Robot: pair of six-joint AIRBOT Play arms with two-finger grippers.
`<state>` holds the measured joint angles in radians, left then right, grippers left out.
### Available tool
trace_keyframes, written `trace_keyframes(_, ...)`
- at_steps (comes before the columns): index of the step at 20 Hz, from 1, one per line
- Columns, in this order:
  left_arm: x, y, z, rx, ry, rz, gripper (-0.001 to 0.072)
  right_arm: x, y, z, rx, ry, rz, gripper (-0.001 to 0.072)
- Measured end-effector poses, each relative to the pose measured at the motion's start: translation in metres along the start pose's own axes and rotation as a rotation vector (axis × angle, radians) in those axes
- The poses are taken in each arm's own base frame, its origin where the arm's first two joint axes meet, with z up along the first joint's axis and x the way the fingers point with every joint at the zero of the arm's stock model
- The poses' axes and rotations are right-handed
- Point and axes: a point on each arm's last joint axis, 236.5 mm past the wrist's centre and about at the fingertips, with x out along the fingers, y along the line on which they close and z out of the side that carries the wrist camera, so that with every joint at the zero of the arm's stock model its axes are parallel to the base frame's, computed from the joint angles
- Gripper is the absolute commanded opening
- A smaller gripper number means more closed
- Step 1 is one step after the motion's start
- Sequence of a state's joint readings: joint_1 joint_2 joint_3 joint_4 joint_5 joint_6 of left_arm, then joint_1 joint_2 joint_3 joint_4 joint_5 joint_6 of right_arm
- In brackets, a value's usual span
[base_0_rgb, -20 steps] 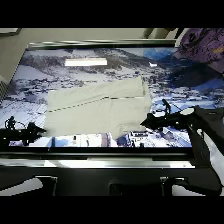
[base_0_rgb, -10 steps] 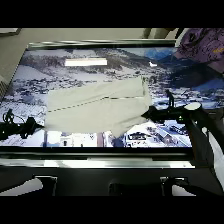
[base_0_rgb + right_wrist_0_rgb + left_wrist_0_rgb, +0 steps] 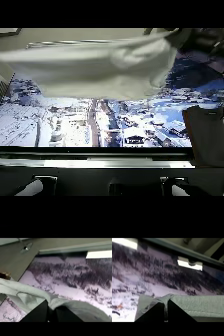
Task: Fold the clothes and pants, and hang the long-sleeved shirts on hangers.
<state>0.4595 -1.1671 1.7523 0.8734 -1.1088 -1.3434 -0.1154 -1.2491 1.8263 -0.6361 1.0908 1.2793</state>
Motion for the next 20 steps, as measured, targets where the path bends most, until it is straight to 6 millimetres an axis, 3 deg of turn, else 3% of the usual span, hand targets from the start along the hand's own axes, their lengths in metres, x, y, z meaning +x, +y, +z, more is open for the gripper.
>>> trace_keyframes(2,-0.060,-0.034,0.047,0.099,-0.147,0.044,0.0014,-0.045,0.048,0.038,-0.117,-0.103,-0.011,0.0040)
trace_keyframes(4,-0.119,-0.061,0.073,0.170,-0.270,0.104,0.0014,-0.092,0.093,0.060,-0.204,-0.198,-0.032,0.0040)
trace_keyframes(7,-0.190,-0.085,0.085,0.222,-0.396,0.192,0.0014,-0.150,0.139,0.072,-0.266,-0.307,-0.070,0.0040)
trace_keyframes(10,-0.229,-0.093,0.088,0.244,-0.465,0.255,0.0014,-0.182,0.164,0.075,-0.270,-0.372,-0.084,0.0040)
trace_keyframes(12,-0.230,-0.087,0.085,0.237,-0.460,0.277,0.0014,-0.186,0.165,0.077,-0.261,-0.384,-0.089,0.0041)
trace_keyframes(14,-0.213,-0.072,0.078,0.210,-0.415,0.290,0.0015,-0.175,0.152,0.078,-0.230,-0.367,-0.097,0.0041)
trace_keyframes(16,-0.174,-0.046,0.062,0.163,-0.318,0.292,0.0015,-0.147,0.123,0.076,-0.177,-0.309,-0.111,0.0041)
trace_keyframes(20,-0.068,0.010,0.009,0.062,-0.066,0.271,0.0015,-0.057,0.030,0.040,0.023,-0.085,-0.144,0.0041)
